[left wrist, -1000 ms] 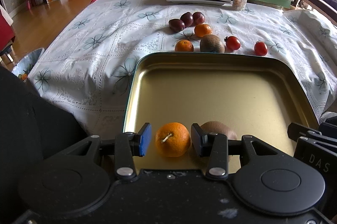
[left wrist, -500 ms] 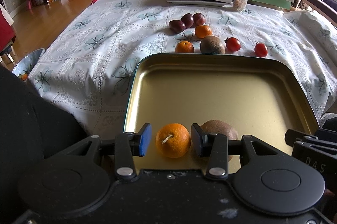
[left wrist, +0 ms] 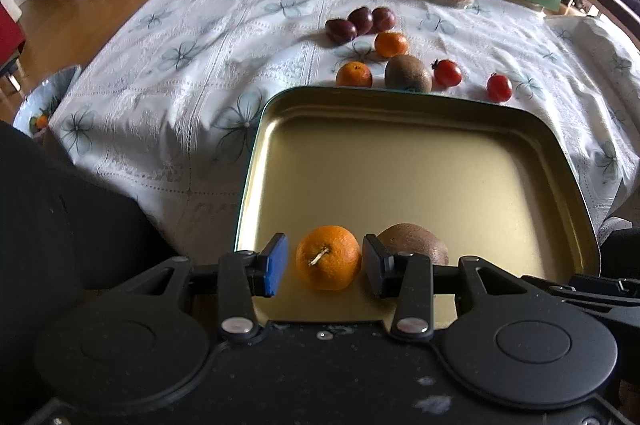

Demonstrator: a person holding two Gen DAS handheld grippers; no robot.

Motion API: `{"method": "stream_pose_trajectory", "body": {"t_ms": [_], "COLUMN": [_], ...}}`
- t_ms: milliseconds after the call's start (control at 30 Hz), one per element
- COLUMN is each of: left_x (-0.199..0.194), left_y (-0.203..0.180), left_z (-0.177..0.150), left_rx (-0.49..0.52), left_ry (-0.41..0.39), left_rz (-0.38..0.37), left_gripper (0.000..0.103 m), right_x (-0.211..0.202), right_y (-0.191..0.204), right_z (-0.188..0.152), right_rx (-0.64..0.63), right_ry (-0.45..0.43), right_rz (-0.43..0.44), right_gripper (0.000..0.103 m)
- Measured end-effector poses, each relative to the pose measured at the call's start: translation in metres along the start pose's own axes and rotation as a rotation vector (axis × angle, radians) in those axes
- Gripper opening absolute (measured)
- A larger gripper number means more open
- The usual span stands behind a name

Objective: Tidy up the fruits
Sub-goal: 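Move left gripper toward another mandarin while right gripper approaches a red tomato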

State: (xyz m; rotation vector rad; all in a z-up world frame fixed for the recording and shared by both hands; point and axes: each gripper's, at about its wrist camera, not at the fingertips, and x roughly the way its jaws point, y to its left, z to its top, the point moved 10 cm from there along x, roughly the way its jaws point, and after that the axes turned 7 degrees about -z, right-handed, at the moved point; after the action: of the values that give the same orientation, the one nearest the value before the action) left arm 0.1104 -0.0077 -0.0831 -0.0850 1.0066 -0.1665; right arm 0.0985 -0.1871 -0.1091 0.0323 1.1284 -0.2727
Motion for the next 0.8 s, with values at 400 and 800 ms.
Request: {"method": "stream_pose_trajectory", "body": {"t_ms": [400,800], "left_x": [0.006,0.011], "left_y": [0.004,0.011], "left_z": [0.019,0.081], "left_rx": [-0.008,0.003], "left_ry": [0.151,0.169], "left_rz": [-0.029,-0.047], "left_gripper": [0.044,0.043], "right_x": [0.003,-0.001], "right_y": [-0.004,-0.008], "right_z": [0.016,0.069], "right_rx": [-0.02,-0.01], "right_ry": [0.128,0.121], "right_rz": [0.027,0.059], "right_gripper": [0.055,0.055]}}
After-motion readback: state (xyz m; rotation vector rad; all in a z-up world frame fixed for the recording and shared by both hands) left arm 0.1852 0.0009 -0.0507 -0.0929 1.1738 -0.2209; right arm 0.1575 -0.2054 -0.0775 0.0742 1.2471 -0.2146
